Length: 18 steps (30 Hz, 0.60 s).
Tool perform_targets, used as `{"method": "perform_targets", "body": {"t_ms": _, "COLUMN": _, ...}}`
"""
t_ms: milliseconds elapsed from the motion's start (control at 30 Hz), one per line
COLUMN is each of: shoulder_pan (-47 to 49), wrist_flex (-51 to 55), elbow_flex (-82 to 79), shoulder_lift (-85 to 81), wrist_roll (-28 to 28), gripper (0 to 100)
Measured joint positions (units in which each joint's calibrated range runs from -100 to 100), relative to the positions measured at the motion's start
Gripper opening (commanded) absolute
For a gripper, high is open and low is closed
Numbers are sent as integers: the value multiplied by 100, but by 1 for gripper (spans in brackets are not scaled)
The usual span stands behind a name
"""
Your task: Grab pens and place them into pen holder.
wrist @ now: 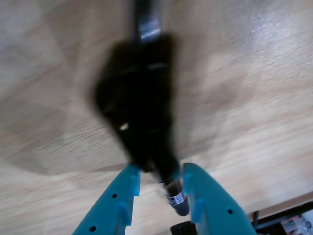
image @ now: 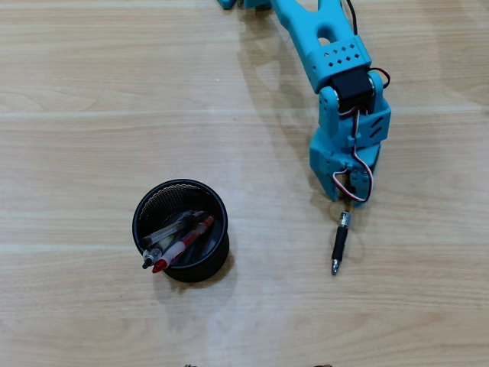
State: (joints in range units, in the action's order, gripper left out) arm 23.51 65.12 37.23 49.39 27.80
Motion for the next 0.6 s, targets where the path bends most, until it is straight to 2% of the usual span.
{"method": "perform_targets", "body": {"t_ms": 300, "shoulder_pan": 8, "wrist_flex": 17, "elbow_flex": -496, "shoulder_lift": -381, "wrist_roll": 5, "gripper": 2}}
{"method": "perform_targets", "body": {"t_ms": 600, "shoulder_pan": -17, "wrist_flex": 267, "elbow_flex": -505, "shoulder_lift": -1744, "wrist_roll": -323, "gripper": 2}}
